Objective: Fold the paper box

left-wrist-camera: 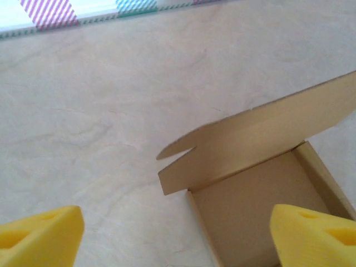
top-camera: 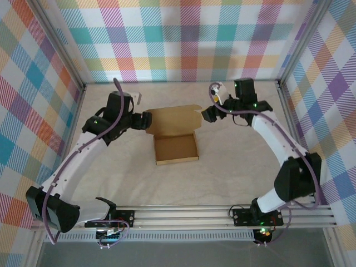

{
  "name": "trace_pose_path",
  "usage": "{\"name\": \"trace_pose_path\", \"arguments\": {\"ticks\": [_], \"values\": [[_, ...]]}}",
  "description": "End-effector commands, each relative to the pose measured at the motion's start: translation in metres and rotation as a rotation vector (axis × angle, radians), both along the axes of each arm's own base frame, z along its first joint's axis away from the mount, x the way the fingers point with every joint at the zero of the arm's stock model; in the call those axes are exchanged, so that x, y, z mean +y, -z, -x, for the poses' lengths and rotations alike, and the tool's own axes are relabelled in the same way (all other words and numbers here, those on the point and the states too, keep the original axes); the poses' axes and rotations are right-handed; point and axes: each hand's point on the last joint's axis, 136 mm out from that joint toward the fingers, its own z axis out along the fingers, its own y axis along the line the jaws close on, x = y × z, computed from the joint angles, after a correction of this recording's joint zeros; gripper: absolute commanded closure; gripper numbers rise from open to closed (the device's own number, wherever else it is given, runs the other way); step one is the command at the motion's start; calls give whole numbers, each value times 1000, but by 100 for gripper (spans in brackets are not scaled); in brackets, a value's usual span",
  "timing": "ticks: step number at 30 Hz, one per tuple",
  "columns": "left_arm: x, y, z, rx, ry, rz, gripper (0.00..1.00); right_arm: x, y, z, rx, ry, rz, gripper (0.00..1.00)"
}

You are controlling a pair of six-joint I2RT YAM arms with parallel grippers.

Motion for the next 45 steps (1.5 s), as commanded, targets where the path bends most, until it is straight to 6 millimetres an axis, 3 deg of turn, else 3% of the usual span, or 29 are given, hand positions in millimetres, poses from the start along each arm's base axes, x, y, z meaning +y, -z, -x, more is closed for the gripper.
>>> {"name": "trace_pose_path", "arguments": {"ticks": [1, 9, 19, 23, 25, 31, 45], "values": [[8, 11, 3, 70, 54, -119, 8, 7, 17, 24, 63, -264, 30, 11], [-6, -1, 5, 40, 132, 18, 4, 21, 26, -2, 73, -447, 62, 17], [10, 5, 10, 55, 95, 31, 4, 32, 65, -11, 163, -555, 166, 36], [11, 5, 9, 51, 88, 30, 5, 39, 72, -14, 168, -576, 176, 58], [12, 7, 8, 55, 85, 28, 5, 41, 75, -14, 173, -582, 175, 60], [12, 10, 8, 62, 80, 31, 4, 43, 77, -15, 181, -589, 173, 84], [10, 15, 6, 70, 87, 37, 3, 44, 69, -8, 185, -592, 165, 91]]}}
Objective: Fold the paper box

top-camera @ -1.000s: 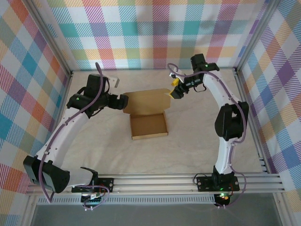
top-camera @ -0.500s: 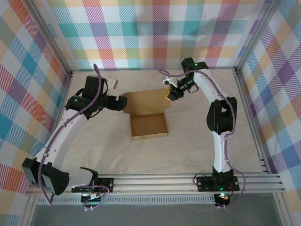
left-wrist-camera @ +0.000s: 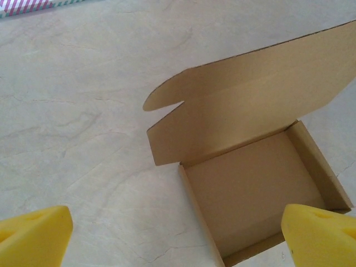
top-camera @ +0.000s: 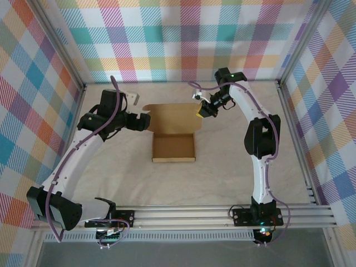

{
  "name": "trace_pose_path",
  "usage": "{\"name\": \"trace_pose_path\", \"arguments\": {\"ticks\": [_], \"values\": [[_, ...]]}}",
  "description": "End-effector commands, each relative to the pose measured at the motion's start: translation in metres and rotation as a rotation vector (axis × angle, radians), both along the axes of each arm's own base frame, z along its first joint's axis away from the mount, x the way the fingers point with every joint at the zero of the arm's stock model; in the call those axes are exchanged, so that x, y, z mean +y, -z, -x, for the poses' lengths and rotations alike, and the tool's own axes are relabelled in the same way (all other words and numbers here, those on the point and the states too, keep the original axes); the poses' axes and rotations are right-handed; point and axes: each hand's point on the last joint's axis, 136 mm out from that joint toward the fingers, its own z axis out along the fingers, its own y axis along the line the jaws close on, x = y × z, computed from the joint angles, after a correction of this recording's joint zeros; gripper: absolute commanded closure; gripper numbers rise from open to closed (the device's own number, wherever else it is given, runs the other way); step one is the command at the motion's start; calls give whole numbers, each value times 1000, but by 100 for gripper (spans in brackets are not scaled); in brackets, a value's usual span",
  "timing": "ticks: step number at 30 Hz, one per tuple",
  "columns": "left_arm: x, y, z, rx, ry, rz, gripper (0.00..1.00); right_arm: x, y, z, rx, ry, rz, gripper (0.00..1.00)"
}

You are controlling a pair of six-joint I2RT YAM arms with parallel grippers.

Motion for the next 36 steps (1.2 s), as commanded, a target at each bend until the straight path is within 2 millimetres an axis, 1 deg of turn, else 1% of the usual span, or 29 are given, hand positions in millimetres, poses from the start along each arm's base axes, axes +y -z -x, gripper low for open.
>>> {"name": "trace_pose_path", "arguments": {"ticks": [1, 2, 4, 8, 10, 13, 15, 17, 19, 22, 23, 24, 26, 28, 29, 30, 31, 33, 34, 35, 36], "values": [[2, 3, -1, -4, 5, 8, 3, 6, -13, 7, -3, -30, -36, 90], [1, 3, -1, -3, 6, 8, 3, 6, -14, 7, -4, -28, -36, 91], [1, 4, -1, -2, 6, 11, 3, 6, -15, 9, -4, -29, -35, 100], [4, 3, -7, -36, -7, 1, 3, 7, -18, 12, -17, -36, -35, 100], [25, 4, -18, -33, -106, 3, 0, 7, -19, 14, -23, -41, -36, 100], [30, 4, -26, 2, -81, 109, 0, 6, -20, 17, -24, -48, -37, 100], [22, 8, -29, 22, 21, 91, 0, 6, -21, 18, -25, -51, -39, 100], [24, 15, -36, 40, 80, 20, 0, 6, -22, 18, -27, -51, -40, 100], [24, 15, -43, 22, 133, -28, 1, 7, -23, 18, -29, -53, -46, 100], [17, 11, -52, -41, 242, -70, 1, 8, -27, 18, -36, -58, -59, 100], [15, 10, -56, -65, 268, -88, 5, 9, -27, 18, -37, -58, -60, 100], [14, 10, -60, -83, 297, -104, 7, 9, -27, 18, -36, -57, -61, 100], [8, 18, -65, -101, 391, -139, 4, 9, -28, 17, -37, -56, -62, 100], [4, 28, -66, -96, 483, -177, 5, 10, -31, 18, -35, -57, -72, 100], [2, 31, -65, -82, 527, -178, 8, 11, -32, 18, -34, -57, -75, 100], [3, 32, -68, -71, 533, -157, 19, 11, -32, 18, -32, -55, -75, 100], [2, 32, -66, -54, 566, -104, 32, 11, -32, 18, -34, -54, -74, 100], [1, 32, -65, -25, 604, -5, 41, 10, -31, 19, -32, -56, -68, 100], [1, 35, -65, -18, 617, 27, 48, 10, -31, 20, -33, -60, -68, 100], [0, 38, -65, -14, 635, 37, 52, 11, -30, 20, -34, -63, -68, 100], [-1, 41, -63, -15, 656, 37, 54, 10, -29, 20, -36, -65, -65, 100]]}}
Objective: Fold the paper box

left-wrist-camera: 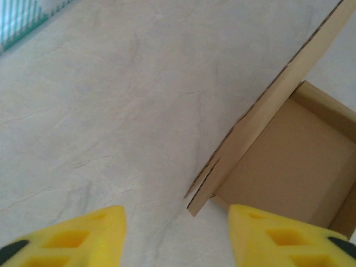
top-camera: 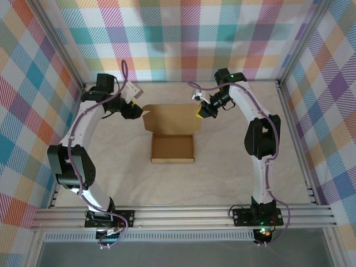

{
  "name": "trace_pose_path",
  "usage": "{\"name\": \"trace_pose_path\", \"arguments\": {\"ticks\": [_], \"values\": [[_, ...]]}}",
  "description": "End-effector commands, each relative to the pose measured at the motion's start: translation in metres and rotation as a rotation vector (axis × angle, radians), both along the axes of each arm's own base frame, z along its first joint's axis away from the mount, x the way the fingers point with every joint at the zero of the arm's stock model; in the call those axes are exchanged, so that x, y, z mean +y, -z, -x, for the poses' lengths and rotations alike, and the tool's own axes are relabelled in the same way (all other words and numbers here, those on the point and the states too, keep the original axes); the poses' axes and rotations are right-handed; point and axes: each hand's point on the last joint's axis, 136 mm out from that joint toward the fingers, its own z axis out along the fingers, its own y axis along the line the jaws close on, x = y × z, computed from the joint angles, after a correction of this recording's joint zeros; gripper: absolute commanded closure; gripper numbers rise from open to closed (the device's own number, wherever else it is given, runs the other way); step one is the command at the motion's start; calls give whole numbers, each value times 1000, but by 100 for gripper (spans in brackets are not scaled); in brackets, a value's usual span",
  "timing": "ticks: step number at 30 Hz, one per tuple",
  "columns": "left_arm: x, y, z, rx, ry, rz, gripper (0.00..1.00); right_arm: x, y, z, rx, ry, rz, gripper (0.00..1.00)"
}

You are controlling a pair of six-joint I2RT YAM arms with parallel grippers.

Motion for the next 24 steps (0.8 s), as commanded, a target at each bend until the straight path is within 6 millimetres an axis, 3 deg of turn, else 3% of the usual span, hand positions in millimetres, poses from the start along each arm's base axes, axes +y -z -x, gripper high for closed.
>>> {"name": "trace_pose_path", "arguments": {"ticks": [1, 12, 24], "values": [[-13, -4, 19, 15, 150, 91, 55, 7, -28, 15, -38, -50, -56, 100], [-22, 10, 20, 11, 337, 85, 51, 6, -27, 19, -32, -53, -56, 100], [-34, 22, 19, 52, 451, 164, 65, 4, -31, 22, -39, -45, -52, 100]]}}
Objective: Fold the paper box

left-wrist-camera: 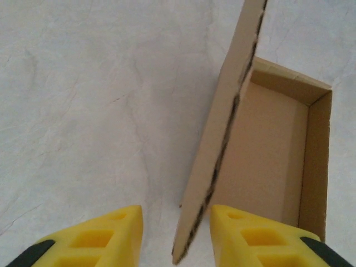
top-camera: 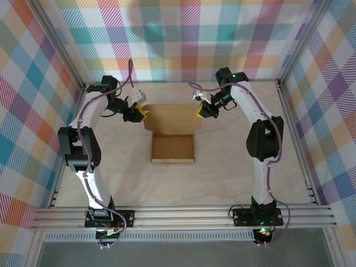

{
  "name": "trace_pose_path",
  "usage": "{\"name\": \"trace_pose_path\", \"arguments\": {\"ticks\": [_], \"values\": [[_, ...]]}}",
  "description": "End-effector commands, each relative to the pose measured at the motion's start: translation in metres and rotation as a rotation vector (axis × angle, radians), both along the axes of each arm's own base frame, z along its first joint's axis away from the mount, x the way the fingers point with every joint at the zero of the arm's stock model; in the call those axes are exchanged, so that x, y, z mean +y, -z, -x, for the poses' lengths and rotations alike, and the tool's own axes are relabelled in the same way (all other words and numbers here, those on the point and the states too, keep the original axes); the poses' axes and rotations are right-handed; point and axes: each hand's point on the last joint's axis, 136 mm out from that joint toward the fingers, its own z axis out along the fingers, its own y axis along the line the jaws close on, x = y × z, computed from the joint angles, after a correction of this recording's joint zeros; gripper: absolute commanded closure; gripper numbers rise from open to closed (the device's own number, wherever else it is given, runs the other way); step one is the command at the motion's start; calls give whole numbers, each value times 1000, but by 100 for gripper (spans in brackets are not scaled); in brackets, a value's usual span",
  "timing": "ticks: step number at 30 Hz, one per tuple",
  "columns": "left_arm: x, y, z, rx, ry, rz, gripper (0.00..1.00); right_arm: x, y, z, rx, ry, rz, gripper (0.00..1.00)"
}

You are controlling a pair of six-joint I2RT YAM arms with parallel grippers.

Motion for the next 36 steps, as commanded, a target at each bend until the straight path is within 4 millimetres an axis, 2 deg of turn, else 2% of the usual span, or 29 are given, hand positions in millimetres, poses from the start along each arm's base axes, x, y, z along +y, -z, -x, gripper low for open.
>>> {"name": "trace_pose_path", "arguments": {"ticks": [1, 7, 16, 26, 30, 36], "values": [[-10, -13, 8, -4, 68, 73, 66, 6, -19, 14, -7, -30, -45, 100], [-14, -19, 7, -13, 80, 96, 71, 6, -19, 14, -4, -26, -46, 100], [-13, -4, 5, 13, 73, 56, 76, 6, -16, 12, 3, -24, -46, 100], [-16, -6, -2, 16, 57, 78, 92, 6, -16, 13, 2, -27, -42, 100], [-18, -10, -3, 3, 56, 86, 88, 5, -16, 13, 4, -23, -37, 100], [-20, -15, -3, 1, 51, 101, 90, 6, -16, 11, 0, -16, -36, 100]]}}
